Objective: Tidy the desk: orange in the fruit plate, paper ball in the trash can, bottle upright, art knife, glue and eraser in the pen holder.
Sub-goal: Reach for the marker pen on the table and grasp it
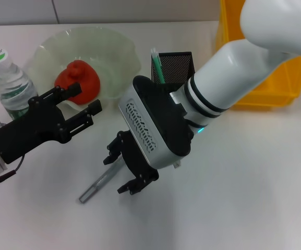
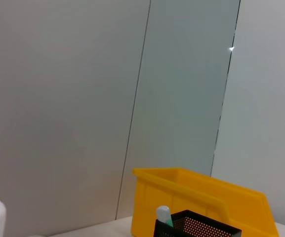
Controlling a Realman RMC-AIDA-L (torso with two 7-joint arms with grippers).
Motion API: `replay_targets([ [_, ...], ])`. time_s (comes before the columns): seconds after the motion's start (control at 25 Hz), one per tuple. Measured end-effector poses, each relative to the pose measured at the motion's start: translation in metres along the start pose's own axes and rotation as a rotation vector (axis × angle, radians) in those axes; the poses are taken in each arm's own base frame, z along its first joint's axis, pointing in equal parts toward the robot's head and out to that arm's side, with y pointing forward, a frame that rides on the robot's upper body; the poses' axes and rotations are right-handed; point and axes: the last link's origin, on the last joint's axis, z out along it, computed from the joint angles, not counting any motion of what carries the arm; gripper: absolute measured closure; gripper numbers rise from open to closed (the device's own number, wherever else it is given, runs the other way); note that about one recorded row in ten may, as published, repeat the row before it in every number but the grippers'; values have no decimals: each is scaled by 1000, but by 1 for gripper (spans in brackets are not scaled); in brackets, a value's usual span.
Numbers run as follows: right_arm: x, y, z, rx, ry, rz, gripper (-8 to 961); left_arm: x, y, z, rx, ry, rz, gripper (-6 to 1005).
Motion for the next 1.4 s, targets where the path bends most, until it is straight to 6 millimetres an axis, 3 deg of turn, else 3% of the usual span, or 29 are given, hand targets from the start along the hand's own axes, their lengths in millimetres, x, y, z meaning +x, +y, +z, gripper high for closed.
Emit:
replay_targets([
  [0.8,2,0,0,41,-64,76,310,0,1,-1,-6,1,0,342],
  [1.04,12,15,-24,109,-172,176,310,2,-2,-5,5,4,6,345],
  [1.4,25,43,-52,233,-194,262,311,6,-4,-7,13,25,6,350],
])
